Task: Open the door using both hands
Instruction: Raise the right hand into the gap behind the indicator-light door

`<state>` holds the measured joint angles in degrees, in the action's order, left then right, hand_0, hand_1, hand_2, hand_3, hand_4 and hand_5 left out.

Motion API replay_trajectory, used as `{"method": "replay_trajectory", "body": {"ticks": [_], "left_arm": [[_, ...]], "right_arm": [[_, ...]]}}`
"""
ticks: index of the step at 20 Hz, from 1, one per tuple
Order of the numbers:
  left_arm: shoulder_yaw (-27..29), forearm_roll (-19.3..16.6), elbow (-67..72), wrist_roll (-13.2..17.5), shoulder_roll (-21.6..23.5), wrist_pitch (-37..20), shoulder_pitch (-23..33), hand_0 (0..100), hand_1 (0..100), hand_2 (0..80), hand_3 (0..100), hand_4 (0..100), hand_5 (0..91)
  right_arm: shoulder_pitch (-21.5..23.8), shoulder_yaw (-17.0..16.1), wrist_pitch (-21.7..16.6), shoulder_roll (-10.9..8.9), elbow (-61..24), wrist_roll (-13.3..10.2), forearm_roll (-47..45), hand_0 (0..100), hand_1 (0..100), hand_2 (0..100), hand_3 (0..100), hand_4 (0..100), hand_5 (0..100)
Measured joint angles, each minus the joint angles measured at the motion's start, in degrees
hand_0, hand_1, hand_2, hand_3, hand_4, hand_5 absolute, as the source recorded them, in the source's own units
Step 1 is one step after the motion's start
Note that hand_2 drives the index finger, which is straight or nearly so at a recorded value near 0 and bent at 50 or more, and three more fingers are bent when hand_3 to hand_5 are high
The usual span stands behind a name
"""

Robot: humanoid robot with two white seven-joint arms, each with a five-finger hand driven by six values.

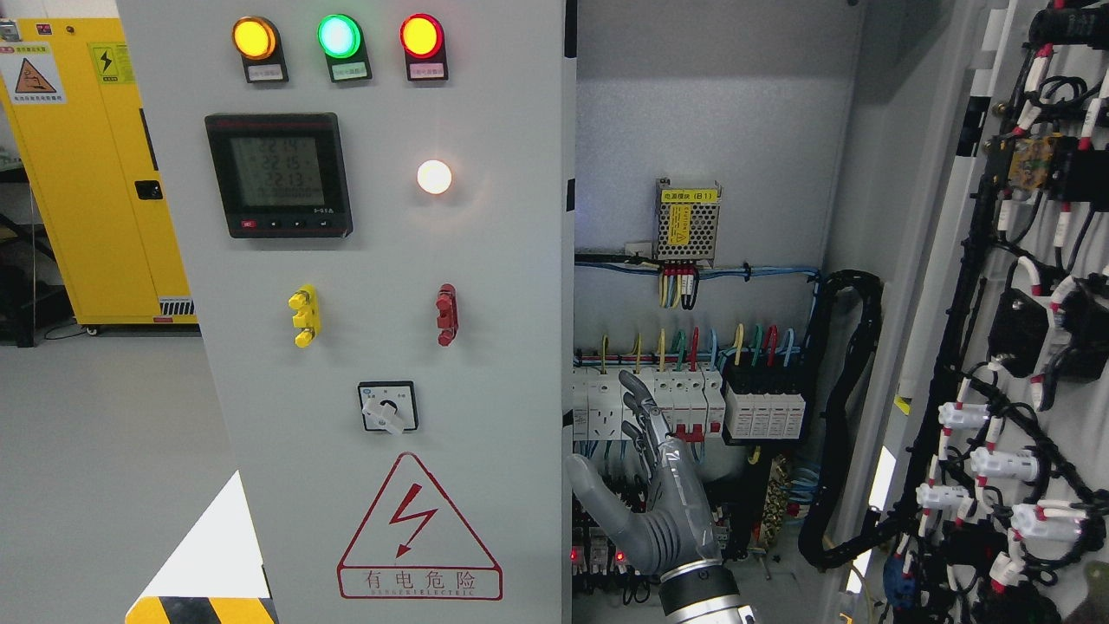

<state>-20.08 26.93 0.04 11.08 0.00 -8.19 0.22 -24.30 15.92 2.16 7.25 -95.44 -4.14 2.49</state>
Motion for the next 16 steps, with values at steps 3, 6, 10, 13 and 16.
{"method": "replay_trajectory", "body": {"ticks": [3, 6, 10, 13, 16], "left_arm": [[0.01, 0.03, -0.01, 0.00, 0.00, -0.15, -0.11, 12, 56, 0.0, 0, 0, 0.0], [0.05, 0.06, -0.01, 0.00, 0.00, 0.05, -0.15, 12, 56, 0.0, 0, 0, 0.0], [0.08, 0.16, -0.02, 0.00, 0.00, 0.28, -0.19, 12, 56, 0.0, 0, 0, 0.0], [0.09, 0.28, -0.03, 0.00, 0.00, 0.42, -0.20, 12, 56, 0.0, 0, 0, 0.0], [0.10, 0.38, -0.03, 0.00, 0.00, 0.46, -0.20, 12, 56, 0.0, 0, 0, 0.0]], "right_arm": [[-2.26, -0.60, 2.09, 0.08, 1.61, 0.05, -2.20, 0, 50, 4, 0, 0, 0], [-4.01, -1.08, 4.08, 0.14, 2.74, 0.13, -4.34, 0, 50, 4, 0, 0, 0], [-5.69, -1.60, 4.90, 0.19, 3.94, 0.34, -6.02, 0, 50, 4, 0, 0, 0], [-6.76, -1.86, 5.17, 0.21, 4.60, 1.03, -6.79, 0, 50, 4, 0, 0, 0], [-7.72, -2.15, 5.29, 0.25, 5.21, 3.20, -7.19, 0, 50, 4, 0, 0, 0]]}}
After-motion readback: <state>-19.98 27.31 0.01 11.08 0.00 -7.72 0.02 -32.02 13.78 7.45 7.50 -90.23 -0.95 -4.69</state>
